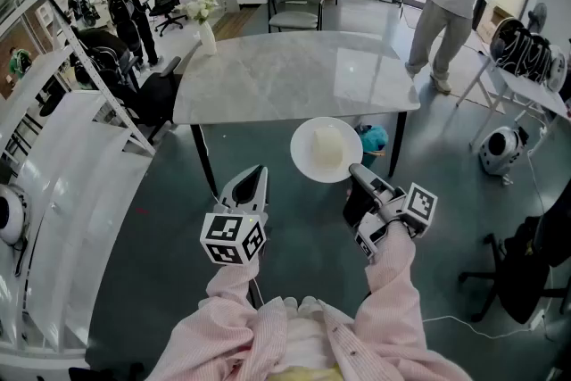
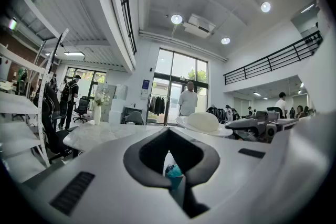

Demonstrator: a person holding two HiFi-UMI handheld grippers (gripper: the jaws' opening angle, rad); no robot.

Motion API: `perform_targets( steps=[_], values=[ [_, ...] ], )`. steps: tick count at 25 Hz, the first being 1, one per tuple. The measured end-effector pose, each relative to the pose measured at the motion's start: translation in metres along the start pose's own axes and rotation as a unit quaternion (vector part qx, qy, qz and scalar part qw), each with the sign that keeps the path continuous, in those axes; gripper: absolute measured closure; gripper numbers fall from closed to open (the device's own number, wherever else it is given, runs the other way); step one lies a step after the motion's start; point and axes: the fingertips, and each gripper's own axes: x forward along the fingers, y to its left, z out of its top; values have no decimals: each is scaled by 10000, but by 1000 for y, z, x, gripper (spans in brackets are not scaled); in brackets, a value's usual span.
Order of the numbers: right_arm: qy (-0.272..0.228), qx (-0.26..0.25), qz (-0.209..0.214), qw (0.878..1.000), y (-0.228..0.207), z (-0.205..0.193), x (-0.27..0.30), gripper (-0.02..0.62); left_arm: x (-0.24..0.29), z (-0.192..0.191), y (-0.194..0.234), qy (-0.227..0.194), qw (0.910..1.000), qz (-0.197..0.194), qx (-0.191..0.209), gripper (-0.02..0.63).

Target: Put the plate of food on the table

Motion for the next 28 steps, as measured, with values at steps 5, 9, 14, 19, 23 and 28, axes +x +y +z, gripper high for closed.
perform_targets(
  steps=[5,9,14,19,23,28],
  values=[
    [19,-13,-16,10000,-1,0,-2,577,-1,0,-1,-13,10000,18,-1,614],
    [13,-41,-38,10000,-1,-1,-4,577,-2,1,-3,-26,10000,6,1,614],
    [-10,-63,-69,10000,1,0,-4,577,-2,3,-2,-55,10000,6,-13,614],
    [-20,-70,-62,10000,1,6,-8,577,1,2,-7,-73,10000,20,-43,614],
    [-4,-90,-29,10000,2,17,-12,577,6,0,-16,-86,10000,36,-24,614],
    [33,-110,-8,9999,5,39,-17,577,16,-1,-34,-91,9999,74,-1,614]
  ],
)
